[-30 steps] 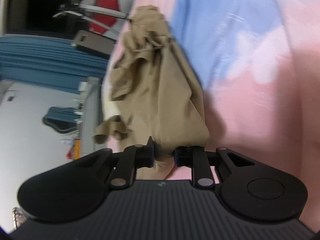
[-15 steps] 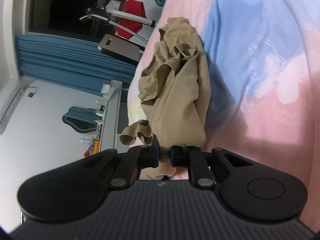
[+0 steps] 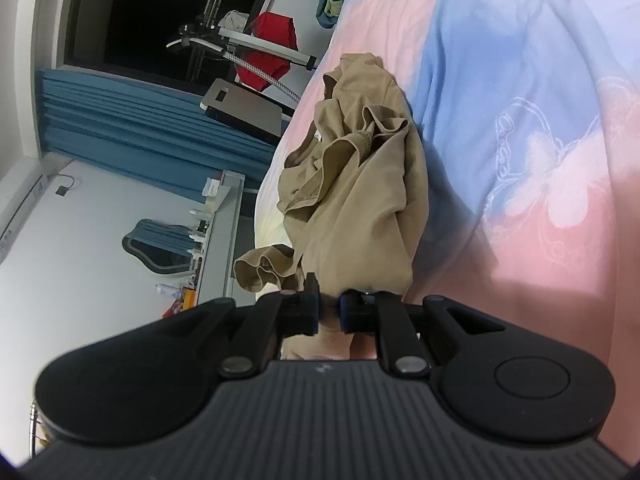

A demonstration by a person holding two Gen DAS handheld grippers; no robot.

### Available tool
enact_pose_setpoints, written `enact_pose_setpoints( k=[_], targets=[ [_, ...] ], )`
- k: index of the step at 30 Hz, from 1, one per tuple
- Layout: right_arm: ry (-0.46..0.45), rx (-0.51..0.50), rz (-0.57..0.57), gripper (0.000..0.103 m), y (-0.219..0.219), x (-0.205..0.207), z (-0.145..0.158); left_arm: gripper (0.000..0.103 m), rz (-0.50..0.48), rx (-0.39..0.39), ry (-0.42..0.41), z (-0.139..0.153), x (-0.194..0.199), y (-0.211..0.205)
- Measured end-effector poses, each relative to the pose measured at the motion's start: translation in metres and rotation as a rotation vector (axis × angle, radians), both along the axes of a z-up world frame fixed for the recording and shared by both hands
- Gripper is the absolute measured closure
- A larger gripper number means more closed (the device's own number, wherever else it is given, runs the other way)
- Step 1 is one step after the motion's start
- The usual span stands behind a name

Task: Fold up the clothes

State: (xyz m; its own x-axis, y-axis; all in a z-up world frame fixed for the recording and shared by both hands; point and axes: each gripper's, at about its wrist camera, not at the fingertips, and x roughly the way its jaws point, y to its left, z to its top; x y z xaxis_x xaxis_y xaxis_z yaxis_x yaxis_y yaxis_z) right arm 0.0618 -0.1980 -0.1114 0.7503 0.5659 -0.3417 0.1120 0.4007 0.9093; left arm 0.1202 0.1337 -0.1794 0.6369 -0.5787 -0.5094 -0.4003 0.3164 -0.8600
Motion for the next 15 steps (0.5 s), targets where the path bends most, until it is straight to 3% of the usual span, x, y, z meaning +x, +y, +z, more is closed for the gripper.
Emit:
enact_pose_setpoints(
  k=[8, 13, 15],
  targets=[
    [-0.015, 0.033, 0.006, 0.091, 0.000, 0.000, 0.001, 0.014, -0.099, -0.213, 0.042, -0.005, -0.014, -0.021],
    [-0.030, 0.057, 0.014, 0.091, 0.000, 0.001, 0.003, 0.011, -0.144, -0.241, -0.033, -0.011, 0.023, -0.048],
    [-0.031, 0.066, 0.011, 0.091, -0.001, 0.001, 0.003, 0.015, -0.107, -0.197, -0.063, -0.013, 0.029, -0.045]
  ],
)
